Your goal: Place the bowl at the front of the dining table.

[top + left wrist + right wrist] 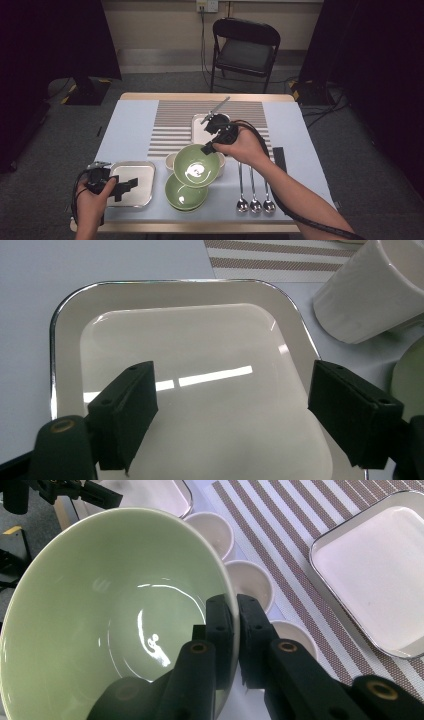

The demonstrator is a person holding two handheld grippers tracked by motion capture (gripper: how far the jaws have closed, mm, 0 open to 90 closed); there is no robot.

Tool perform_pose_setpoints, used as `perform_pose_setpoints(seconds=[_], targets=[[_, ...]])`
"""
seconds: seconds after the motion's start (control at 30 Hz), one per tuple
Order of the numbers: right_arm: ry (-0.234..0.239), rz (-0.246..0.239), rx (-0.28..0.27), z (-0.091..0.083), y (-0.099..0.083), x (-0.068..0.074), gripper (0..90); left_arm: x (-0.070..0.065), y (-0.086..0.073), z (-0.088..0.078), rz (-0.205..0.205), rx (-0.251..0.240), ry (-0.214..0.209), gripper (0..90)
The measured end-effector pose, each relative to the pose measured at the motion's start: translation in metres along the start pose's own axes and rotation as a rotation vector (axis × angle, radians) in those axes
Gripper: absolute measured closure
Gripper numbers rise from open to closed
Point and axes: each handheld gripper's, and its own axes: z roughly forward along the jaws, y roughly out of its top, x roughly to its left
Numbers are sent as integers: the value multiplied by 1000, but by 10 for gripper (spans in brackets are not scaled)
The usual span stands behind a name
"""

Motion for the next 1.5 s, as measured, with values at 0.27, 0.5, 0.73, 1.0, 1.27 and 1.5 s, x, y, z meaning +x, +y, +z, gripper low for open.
perform_pose_setpoints(seconds=[0.27, 0.5, 0.73, 1.0, 1.27, 1.5], targets=[[1, 14, -9, -8, 4, -4, 855, 2, -1, 0, -1, 1, 0, 194], [-4, 39, -18, -16, 7, -12, 855, 2, 0, -1, -3, -3, 2, 194], [-10, 58, -16, -16, 6, -20, 855, 2, 0, -1, -3, -5, 1, 194], [-12, 77, -19, -18, 6, -27, 855, 2, 0, -1, -2, -5, 0, 194], [-18, 100, -20, -18, 5, -34, 855, 2, 0, -2, -4, -6, -1, 193], [-30, 111, -18, -20, 6, -40, 855, 2, 0, -2, -4, -5, -2, 194]])
